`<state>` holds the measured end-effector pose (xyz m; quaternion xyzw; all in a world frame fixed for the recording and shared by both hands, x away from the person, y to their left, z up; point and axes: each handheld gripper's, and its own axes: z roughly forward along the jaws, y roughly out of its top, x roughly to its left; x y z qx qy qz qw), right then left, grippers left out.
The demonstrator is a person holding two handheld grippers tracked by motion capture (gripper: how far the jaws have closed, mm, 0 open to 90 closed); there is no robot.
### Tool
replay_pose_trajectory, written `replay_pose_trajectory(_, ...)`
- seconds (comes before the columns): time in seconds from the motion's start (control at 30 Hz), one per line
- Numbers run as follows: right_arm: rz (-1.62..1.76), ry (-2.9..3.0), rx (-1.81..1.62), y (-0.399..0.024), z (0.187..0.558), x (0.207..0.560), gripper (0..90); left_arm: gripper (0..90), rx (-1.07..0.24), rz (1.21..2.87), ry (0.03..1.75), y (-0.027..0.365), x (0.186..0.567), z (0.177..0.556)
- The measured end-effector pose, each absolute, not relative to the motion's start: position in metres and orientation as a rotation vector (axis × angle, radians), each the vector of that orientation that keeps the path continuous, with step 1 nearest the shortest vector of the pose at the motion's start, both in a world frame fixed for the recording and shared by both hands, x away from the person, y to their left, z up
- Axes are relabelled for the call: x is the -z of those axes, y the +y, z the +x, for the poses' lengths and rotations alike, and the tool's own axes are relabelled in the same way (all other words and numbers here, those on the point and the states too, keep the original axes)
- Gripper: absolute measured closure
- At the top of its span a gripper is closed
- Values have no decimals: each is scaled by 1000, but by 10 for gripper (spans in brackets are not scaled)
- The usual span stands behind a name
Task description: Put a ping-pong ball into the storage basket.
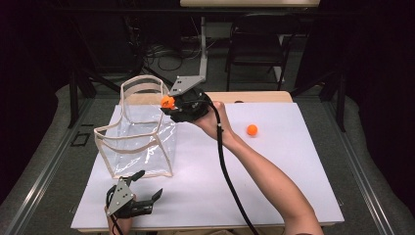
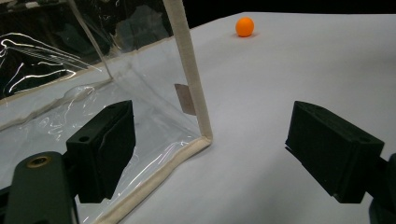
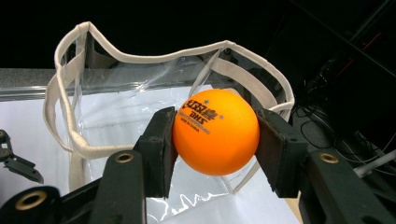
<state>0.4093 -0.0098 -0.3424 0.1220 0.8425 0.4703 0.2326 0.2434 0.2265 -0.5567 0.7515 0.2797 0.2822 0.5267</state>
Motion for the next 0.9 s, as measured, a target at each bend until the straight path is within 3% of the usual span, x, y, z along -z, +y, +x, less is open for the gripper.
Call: replay_pose_trajectory(0.9,341,2291,-1344,3,413,342,507,157,-677,1792,670,227,557,243)
